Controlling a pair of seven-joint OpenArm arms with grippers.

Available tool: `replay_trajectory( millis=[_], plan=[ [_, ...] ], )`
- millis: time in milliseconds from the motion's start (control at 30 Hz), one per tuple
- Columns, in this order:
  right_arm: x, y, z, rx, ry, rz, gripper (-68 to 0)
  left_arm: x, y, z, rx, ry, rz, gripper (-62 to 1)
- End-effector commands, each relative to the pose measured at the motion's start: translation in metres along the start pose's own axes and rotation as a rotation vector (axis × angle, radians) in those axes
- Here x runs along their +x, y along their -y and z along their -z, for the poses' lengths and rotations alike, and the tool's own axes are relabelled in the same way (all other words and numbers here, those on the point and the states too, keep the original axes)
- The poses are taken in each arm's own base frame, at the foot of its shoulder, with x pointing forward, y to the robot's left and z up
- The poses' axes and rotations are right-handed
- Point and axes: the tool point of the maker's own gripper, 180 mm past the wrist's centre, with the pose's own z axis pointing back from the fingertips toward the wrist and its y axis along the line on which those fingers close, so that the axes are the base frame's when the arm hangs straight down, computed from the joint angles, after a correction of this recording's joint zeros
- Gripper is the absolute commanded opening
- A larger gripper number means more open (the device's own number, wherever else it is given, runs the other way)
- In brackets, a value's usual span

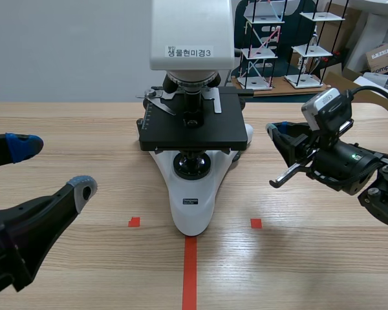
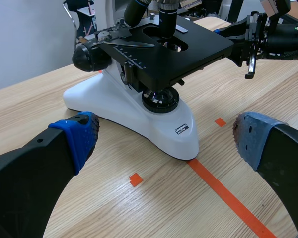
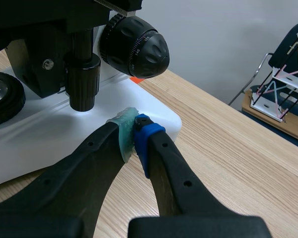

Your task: Return to the home posture

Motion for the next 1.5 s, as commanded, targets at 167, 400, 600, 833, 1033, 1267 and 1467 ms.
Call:
replay_trajectory(
  millis=[167,400,600,833,1033,1267,1467],
  plan=[
    [0.014,0.007,0.003,-0.011,0.048,-0.005,-67.7,0.006,0.001,0.0,0.004,0.027,-0.007,-4.3],
    [-0.002,-0.01,-0.013,0.001,0.029,0.032,-67.7,0.006,0.001,0.0,0.004,0.027,-0.007,-4.3],
    [-0.003,-0.022,-0.061,-0.074,0.058,0.067,-66.4,0.006,0.001,0.0,0.004,0.027,-0.007,-4.3],
    [0.036,-0.034,-0.108,-0.128,0.108,0.046,-43.5,0.006,0.001,0.0,0.004,0.026,-0.007,-4.3],
    [0.067,-0.053,-0.134,-0.128,0.137,0.07,-28.5,0.006,0.001,0.0,0.004,0.027,-0.007,-4.3],
    [0.087,-0.058,-0.156,-0.19,0.15,0.136,-21.9,0.006,0.001,0.0,0.004,0.027,-0.007,-4.3],
    [0.095,-0.065,-0.162,-0.173,0.09,0.134,-21.9,0.006,0.001,0.0,0.004,0.027,-0.007,-4.3]
  ],
)
